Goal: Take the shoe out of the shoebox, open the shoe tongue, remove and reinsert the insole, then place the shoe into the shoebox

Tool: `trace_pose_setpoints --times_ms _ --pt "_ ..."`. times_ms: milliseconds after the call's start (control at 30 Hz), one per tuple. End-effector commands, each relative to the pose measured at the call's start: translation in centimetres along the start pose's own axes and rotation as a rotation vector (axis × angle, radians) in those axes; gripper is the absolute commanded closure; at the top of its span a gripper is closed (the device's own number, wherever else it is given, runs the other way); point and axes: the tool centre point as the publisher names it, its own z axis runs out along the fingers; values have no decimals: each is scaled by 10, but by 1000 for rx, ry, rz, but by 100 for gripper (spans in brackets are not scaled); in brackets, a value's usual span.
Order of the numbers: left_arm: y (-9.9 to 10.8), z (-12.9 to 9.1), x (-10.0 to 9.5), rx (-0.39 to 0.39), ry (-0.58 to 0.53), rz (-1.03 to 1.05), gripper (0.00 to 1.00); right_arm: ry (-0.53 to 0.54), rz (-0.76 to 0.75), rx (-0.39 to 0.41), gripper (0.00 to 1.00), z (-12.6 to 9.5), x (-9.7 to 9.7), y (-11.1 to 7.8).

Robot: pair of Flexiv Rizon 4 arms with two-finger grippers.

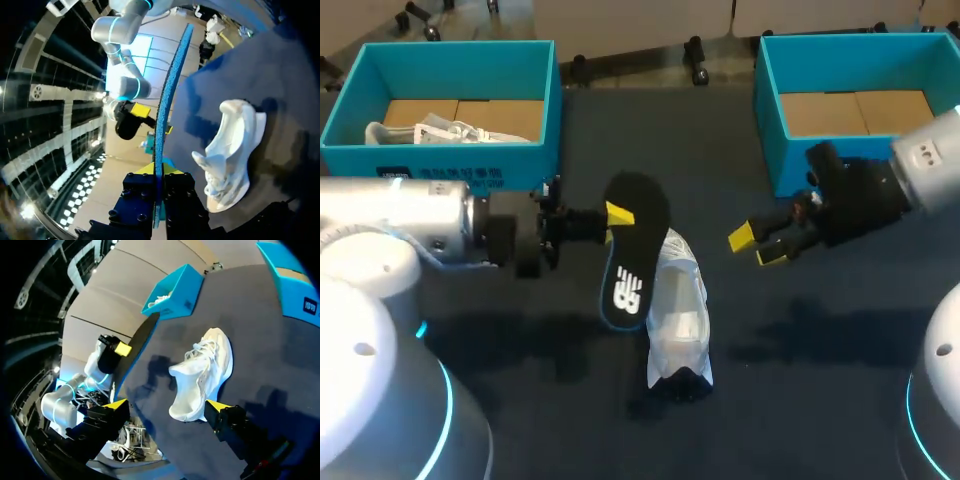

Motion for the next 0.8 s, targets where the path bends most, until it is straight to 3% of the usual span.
trace_pose_setpoints --times_ms 33,333,400,567,800 --pt "-9 -28 -2 16 155 11 100 -27 2 4 0 -7 4 -1" --pt "-9 -28 -2 16 155 11 100 -27 2 4 0 -7 4 -1" --pt "-22 -30 2 32 165 -21 100 -106 -125 93 0 -2 8 -1" --pt "-45 -39 9 56 191 -104 100 -212 -342 204 0 13 5 -18" --pt "-71 -51 17 123 284 -322 100 -210 -547 285 0 23 -11 -41"
